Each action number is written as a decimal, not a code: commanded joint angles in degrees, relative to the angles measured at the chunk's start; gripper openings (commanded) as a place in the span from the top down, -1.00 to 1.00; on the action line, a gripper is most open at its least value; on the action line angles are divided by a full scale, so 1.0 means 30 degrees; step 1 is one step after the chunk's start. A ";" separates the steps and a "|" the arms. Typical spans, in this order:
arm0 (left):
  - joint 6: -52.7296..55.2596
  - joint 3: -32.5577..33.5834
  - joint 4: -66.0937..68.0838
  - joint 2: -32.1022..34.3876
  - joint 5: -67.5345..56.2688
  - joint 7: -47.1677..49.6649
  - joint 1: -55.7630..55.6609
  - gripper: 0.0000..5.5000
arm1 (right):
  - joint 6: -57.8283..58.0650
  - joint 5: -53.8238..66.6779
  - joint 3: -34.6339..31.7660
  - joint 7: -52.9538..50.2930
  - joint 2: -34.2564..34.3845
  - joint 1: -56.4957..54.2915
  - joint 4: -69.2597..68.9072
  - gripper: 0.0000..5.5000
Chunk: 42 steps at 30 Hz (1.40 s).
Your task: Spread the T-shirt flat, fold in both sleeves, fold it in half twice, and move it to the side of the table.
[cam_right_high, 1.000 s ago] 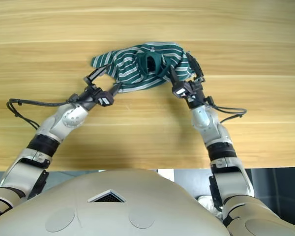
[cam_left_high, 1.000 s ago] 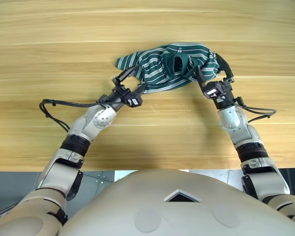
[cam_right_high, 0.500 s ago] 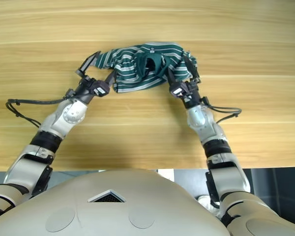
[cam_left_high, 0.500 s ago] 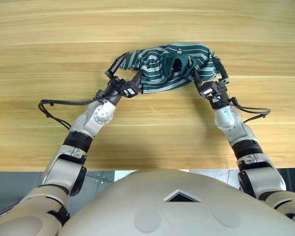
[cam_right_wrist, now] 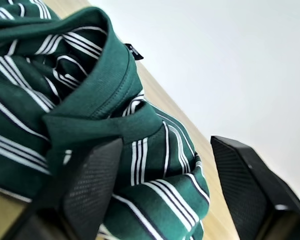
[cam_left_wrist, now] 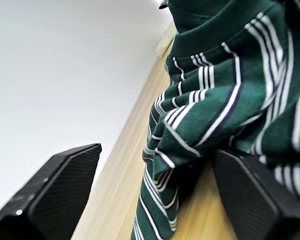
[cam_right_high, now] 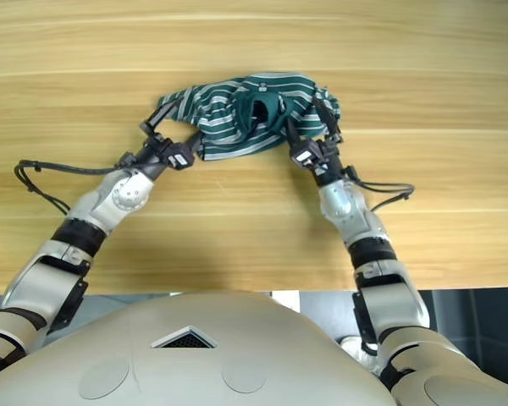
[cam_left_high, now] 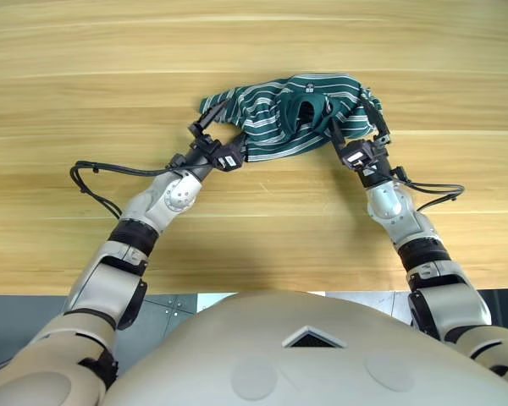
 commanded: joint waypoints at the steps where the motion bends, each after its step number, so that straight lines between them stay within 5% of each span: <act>1: 0.0702 0.0418 0.0470 0.0278 0.0102 0.0953 0.0154 -0.44 | -0.0178 0.0075 0.0135 -0.0235 0.0106 -0.0413 0.0481 -0.18; 6: 0.0481 0.0353 0.0841 -0.0274 -0.0066 0.2044 0.0509 -0.44 | -0.0311 0.0060 0.0163 -0.0408 0.0122 -0.0460 0.0807 -0.18; 34: 0.0301 -0.1192 0.3373 -0.0387 -0.0941 -0.1073 0.0292 0.91 | -0.0530 -0.0055 0.0586 -0.1337 0.0300 -0.0794 0.1300 -0.18; 42: -0.0628 -0.0356 0.2754 0.0231 -0.2441 -0.1550 0.0869 0.99 | -0.0570 0.0159 0.0119 -0.1218 -0.0432 -0.0006 0.0126 -0.18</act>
